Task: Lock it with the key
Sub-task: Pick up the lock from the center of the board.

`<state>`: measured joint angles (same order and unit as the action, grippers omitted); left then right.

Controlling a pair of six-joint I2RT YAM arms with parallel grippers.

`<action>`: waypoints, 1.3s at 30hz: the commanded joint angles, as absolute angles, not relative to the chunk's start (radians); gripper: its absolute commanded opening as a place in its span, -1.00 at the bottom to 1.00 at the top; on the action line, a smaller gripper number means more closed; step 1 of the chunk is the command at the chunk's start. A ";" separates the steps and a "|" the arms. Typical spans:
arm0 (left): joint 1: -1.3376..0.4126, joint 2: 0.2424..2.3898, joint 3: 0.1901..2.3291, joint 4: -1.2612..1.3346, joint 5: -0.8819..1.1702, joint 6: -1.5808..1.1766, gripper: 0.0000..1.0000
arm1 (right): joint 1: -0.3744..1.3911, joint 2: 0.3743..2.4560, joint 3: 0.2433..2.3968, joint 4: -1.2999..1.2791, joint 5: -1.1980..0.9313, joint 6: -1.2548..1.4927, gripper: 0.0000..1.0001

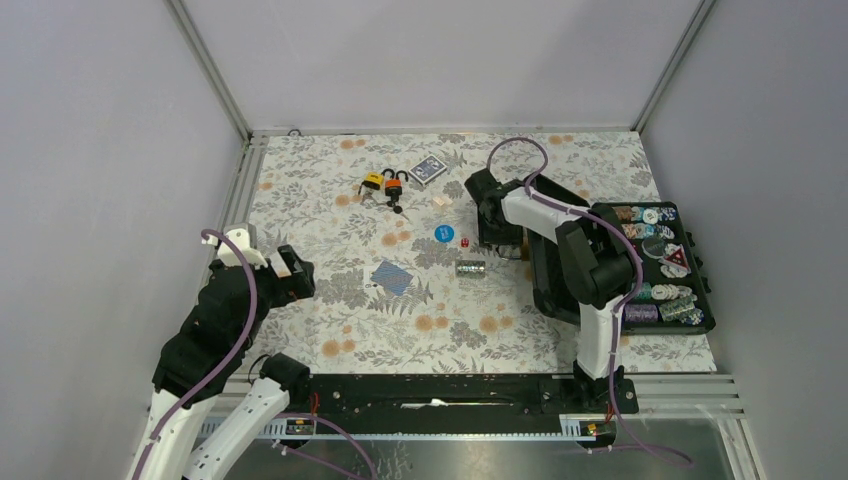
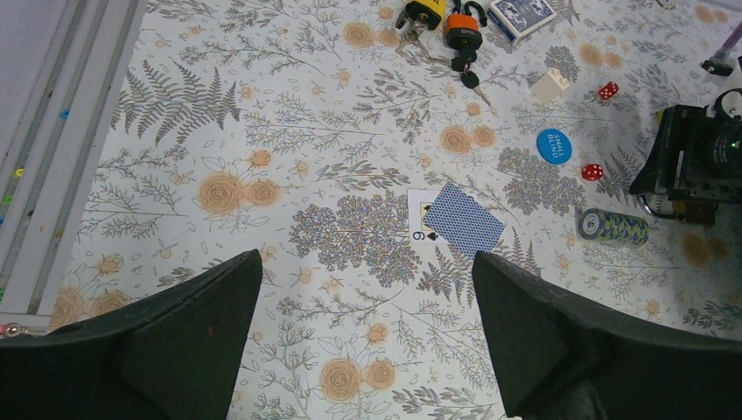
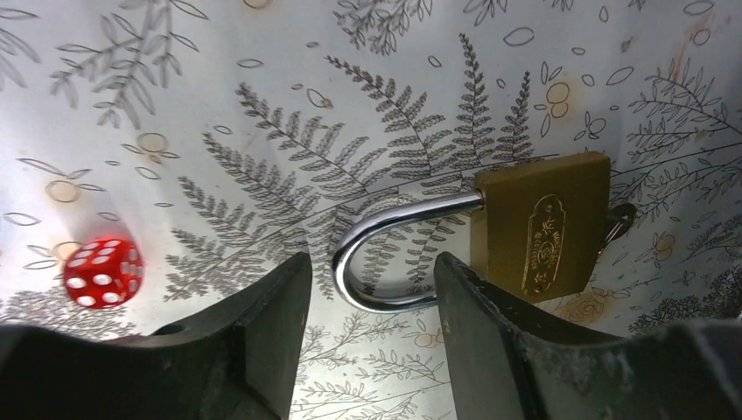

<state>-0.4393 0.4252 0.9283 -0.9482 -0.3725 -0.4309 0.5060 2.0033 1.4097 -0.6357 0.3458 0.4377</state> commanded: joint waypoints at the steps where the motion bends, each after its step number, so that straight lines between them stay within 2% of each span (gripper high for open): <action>1: -0.436 0.422 0.925 -0.902 -0.385 -0.437 0.98 | 0.495 2.013 1.378 -0.613 0.328 0.435 0.18; 7: -0.436 0.420 0.925 -0.901 -0.386 -0.437 0.98 | 0.486 2.016 1.330 -0.577 0.273 0.433 0.01; 11: -0.436 0.420 0.923 -0.902 -0.388 -0.439 0.98 | 0.482 2.003 1.299 -0.554 0.237 0.432 -0.24; 17: -0.436 0.420 0.923 -0.902 -0.389 -0.439 0.98 | 0.482 1.994 1.257 -0.532 0.193 0.436 -0.36; 21: -0.436 0.419 0.923 -0.901 -0.390 -0.439 0.98 | 0.482 1.978 1.221 -0.514 0.171 0.433 -0.65; 28: -0.436 0.433 0.928 -0.901 -0.375 -0.437 0.98 | 0.483 1.887 1.165 -0.474 0.138 0.402 -1.00; 39: -0.436 0.504 1.014 -0.877 -0.227 -0.487 0.98 | 0.500 1.682 1.151 -0.487 0.004 0.362 -1.00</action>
<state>-0.4393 0.4850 0.9577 -0.9478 -0.3161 -0.4454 0.4831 1.7927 1.1522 -0.4587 0.0853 0.3740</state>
